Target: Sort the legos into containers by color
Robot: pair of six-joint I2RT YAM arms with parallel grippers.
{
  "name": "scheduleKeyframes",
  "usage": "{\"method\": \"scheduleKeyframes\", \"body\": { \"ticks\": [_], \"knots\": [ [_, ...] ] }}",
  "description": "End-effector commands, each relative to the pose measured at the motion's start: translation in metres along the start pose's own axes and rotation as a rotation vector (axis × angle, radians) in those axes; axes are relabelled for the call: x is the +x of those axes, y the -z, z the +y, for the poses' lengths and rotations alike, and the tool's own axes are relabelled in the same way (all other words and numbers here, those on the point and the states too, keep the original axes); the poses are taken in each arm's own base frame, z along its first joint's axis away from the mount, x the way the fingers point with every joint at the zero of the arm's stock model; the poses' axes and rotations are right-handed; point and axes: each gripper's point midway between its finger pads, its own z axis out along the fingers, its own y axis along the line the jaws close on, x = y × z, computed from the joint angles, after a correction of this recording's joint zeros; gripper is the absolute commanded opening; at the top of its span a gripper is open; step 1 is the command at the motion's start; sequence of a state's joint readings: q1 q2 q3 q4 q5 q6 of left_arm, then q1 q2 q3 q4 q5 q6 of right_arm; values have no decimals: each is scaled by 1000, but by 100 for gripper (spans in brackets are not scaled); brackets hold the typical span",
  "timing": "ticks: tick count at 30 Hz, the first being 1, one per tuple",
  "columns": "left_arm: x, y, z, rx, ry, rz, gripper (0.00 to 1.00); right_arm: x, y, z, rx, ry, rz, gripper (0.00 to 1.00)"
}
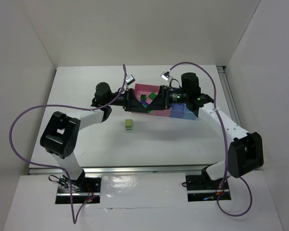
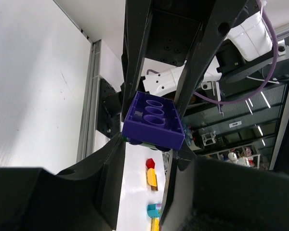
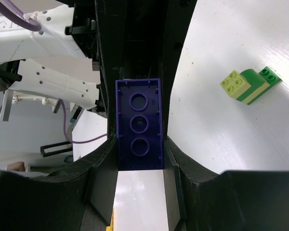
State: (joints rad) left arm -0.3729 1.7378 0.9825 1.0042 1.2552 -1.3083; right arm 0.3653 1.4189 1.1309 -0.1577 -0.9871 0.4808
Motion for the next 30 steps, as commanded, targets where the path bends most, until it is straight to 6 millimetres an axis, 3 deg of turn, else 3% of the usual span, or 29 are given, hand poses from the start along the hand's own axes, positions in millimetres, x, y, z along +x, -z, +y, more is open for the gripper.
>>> {"method": "scheduleKeyframes", "body": {
  "ticks": [1,7,16,19,22,25,27,28,29,30],
  "knots": [
    [1,2,-5,15,-81,18,0,-9,9,-14,44,5,-41,18],
    [1,11,3,-10,-77,4,0,-13,29,-27,88,-37,-110,18],
    [-2,14,19,-77,-53,5,0,-26,28,-22,66,-23,-127,19],
    [-3,14,17,-79,-55,6,0,-31,25,-26,67,-10,-126,19],
    [-3,14,17,-87,-40,12,0,-31,24,-40,129,-42,-121,19],
    [-12,16,15,-104,-71,3,0,-25,24,-41,126,-42,-99,19],
    [-18,28,20,-137,-64,2,0,-15,25,-42,121,-31,-64,19],
    [-21,33,19,-153,-74,0,7,-12,26,-40,117,-25,-48,19],
    [-27,43,20,-186,-87,3,26,-2,27,-42,120,-27,-13,19],
    [-29,43,17,-207,-37,2,34,2,28,-43,125,-30,1,19]
  ]
}}
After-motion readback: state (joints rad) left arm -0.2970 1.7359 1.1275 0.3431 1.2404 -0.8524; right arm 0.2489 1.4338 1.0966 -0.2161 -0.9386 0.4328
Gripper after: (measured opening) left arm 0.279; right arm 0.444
